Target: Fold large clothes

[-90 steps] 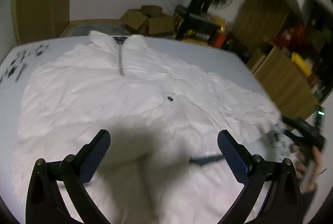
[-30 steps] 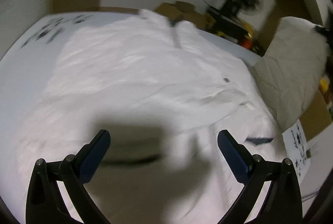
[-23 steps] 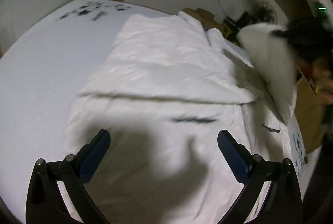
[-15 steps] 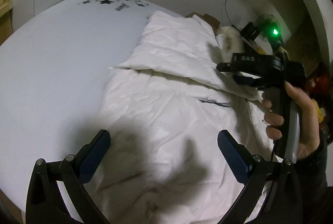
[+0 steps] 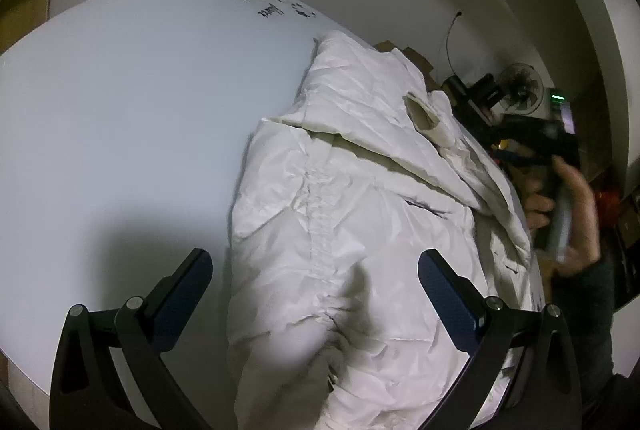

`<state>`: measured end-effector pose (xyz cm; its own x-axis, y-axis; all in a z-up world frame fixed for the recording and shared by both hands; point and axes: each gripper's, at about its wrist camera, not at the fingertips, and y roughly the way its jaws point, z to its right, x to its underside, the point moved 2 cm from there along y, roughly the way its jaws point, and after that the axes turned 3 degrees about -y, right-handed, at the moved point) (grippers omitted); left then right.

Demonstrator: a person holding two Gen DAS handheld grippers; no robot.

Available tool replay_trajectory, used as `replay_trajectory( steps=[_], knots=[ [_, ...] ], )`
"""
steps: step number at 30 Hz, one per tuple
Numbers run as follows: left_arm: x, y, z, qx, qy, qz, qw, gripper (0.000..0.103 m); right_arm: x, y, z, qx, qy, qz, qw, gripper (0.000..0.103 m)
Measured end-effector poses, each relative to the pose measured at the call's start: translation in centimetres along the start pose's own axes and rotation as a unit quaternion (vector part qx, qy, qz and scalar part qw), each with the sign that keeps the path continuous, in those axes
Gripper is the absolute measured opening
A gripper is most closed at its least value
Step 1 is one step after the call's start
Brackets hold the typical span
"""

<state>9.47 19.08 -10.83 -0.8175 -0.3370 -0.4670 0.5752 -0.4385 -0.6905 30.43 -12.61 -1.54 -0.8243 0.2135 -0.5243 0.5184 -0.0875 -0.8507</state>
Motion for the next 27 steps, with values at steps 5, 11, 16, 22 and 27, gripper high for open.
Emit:
replay_trajectory(
  steps=[5,11,16,22,27],
  knots=[
    [0.3,-0.2,0.8,-0.004,0.009,-0.004,0.9999,0.103,3.2,6.0,-4.3,-0.003,-0.063,-0.063,0.996,0.048],
    [0.5,-0.4,0.7,-0.008,0.008,0.000,0.9999,0.103,2.7,2.6,-2.3,-0.037,-0.064,-0.031,0.997,0.057],
    [0.4,0.2,1.0,-0.006,0.000,-0.005,1.0000,0.103,3.6,-2.0,6.0,0.078,-0.010,0.047,0.996,0.078],
    [0.7,0.8,2.9,-0.008,0.016,-0.013,0.9998,0.103,4.8,6.0,13.7,0.122,0.020,-0.047,0.991,0.081],
    [1.4,-0.4,2.9,-0.016,0.013,-0.005,0.9998,0.103,1.4,2.7,15.5,0.039,0.056,0.000,0.998,0.081]
  ],
)
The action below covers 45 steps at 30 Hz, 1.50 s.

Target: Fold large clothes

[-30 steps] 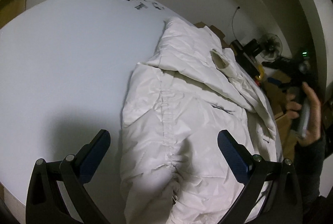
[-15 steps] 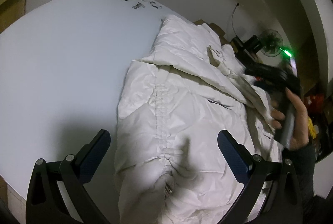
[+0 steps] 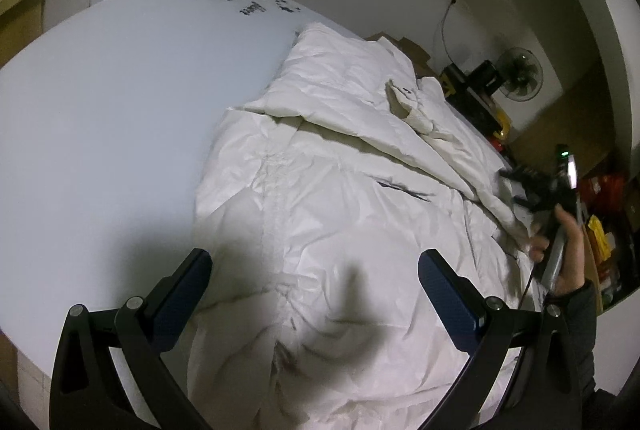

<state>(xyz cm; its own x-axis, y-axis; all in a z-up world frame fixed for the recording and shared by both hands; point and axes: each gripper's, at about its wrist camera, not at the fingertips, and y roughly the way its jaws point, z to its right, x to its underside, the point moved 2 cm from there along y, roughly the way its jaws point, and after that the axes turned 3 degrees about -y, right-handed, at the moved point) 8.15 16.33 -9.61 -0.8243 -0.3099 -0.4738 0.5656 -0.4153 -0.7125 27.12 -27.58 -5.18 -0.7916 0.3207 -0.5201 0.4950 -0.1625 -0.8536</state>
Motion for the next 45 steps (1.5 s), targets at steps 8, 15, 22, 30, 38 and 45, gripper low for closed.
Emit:
replay_trajectory(
  steps=[8,15,22,30,38,45],
  knots=[
    [0.4,-1.9,-0.5,-0.005,-0.014,0.007,0.9999,0.103,-1.9,8.1,1.7,0.061,-0.053,-0.052,0.995,0.095],
    [-0.4,-5.7,-2.5,0.003,-0.026,0.023,0.9994,0.103,-0.8,-3.3,3.0,-0.113,0.029,-0.010,0.993,0.096],
    [0.8,-9.0,-6.3,0.006,-0.061,0.017,0.9980,0.103,9.3,-14.4,6.7,-0.164,0.003,0.025,0.986,0.097],
    [3.5,-10.1,-5.0,-0.007,-0.027,0.008,0.9996,0.103,19.3,-21.1,13.7,-0.092,0.043,0.080,0.992,0.097],
    [4.6,-7.5,-4.1,0.018,-0.026,-0.034,0.9989,0.103,22.5,-19.9,12.9,-0.107,0.003,0.030,0.994,0.098],
    [4.8,-5.6,-5.2,0.030,-0.046,-0.065,0.9964,0.103,23.6,-13.8,16.3,-0.187,0.118,-0.056,0.974,0.093]
  ],
)
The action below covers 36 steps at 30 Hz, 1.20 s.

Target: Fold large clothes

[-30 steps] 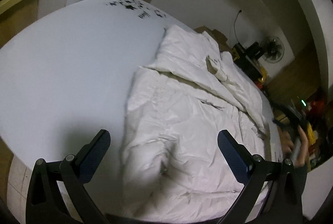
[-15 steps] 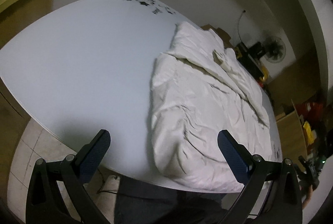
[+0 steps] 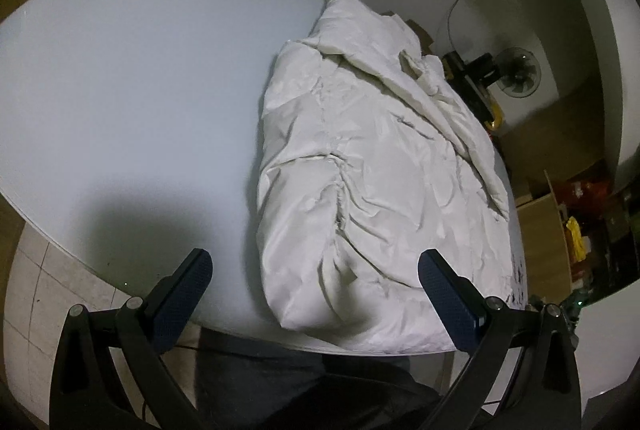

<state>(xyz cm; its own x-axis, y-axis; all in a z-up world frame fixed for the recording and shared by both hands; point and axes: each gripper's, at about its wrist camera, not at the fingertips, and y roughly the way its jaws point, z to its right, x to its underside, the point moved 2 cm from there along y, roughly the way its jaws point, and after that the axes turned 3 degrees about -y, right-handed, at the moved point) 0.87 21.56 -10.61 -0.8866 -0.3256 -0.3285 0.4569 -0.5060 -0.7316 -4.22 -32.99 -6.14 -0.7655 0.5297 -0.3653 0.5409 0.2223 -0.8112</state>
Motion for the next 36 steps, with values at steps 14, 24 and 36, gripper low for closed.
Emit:
replay_trajectory(
  steps=[14,24,36],
  knots=[
    [-0.7,4.5,1.5,0.034,-0.005,-0.042,0.9985,0.103,-0.5,3.0,0.4,0.018,0.005,-0.023,1.000,0.090],
    [-1.3,6.3,3.4,0.055,0.002,-0.049,0.9973,0.103,-1.0,4.0,-0.1,0.019,0.006,-0.029,0.999,0.090],
    [-1.4,6.6,3.0,0.099,-0.032,-0.038,0.9938,0.101,-0.5,6.4,-3.3,-0.056,0.009,-0.062,0.997,0.064]
  ],
)
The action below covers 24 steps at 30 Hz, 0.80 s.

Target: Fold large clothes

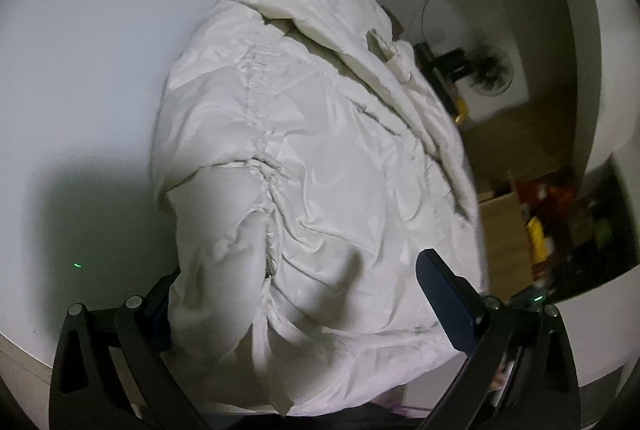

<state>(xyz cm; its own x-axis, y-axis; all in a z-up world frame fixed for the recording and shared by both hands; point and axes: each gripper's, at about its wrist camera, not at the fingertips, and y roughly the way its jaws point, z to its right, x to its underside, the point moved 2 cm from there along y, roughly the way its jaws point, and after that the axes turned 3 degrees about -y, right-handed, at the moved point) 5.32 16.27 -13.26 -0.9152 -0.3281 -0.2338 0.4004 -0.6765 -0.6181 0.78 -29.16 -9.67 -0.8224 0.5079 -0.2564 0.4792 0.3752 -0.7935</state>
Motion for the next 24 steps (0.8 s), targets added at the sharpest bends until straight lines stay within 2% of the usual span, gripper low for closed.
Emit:
replay_trajectory(
  steps=[1,2,3,4,5,6,7,9,13,20,24],
  knots=[
    [-0.1,0.0,-0.2,0.007,-0.005,0.000,1.0000,0.101,0.1,0.1,0.2,0.006,0.005,-0.001,1.000,0.051],
    [-0.1,0.0,-0.2,0.007,-0.005,-0.001,1.0000,0.100,0.2,0.3,0.6,0.010,0.012,-0.004,1.000,0.028],
    [-0.1,0.1,-0.1,0.000,-0.001,-0.002,1.0000,0.092,0.3,0.6,1.1,0.000,0.024,-0.007,1.000,0.022],
    [-0.2,0.2,-0.1,-0.012,0.001,-0.001,0.9999,0.070,0.3,0.8,1.6,-0.020,0.035,-0.008,0.999,0.020],
    [-0.3,0.3,-0.3,-0.030,-0.001,0.000,0.9996,0.056,0.3,0.8,1.9,-0.026,0.040,-0.009,0.999,0.017],
    [-0.4,0.6,-0.8,-0.042,-0.008,0.001,0.9991,0.027,0.3,0.8,2.1,-0.028,0.042,-0.009,0.999,0.015],
    [-0.5,0.9,-1.4,-0.039,-0.024,-0.002,0.9990,0.019,0.4,0.7,2.1,-0.027,0.041,-0.007,0.999,0.015],
    [-0.7,1.0,-1.9,-0.024,-0.032,-0.009,0.9992,0.016,0.6,0.7,1.9,-0.019,0.034,-0.003,0.999,0.014],
    [-0.2,0.7,-1.8,-0.034,-0.030,-0.010,0.9989,0.011,0.9,0.5,1.4,-0.015,0.025,0.003,1.000,0.011],
    [0.6,-1.1,-1.1,-0.026,-0.011,-0.034,0.9990,0.010,1.7,-2.0,0.6,-0.039,0.010,-0.006,0.999,0.009],
    [1.3,-2.8,-0.3,-0.007,0.004,-0.047,0.9989,0.010,2.1,-3.7,1.1,-0.055,0.013,-0.010,0.998,0.009]
  ],
)
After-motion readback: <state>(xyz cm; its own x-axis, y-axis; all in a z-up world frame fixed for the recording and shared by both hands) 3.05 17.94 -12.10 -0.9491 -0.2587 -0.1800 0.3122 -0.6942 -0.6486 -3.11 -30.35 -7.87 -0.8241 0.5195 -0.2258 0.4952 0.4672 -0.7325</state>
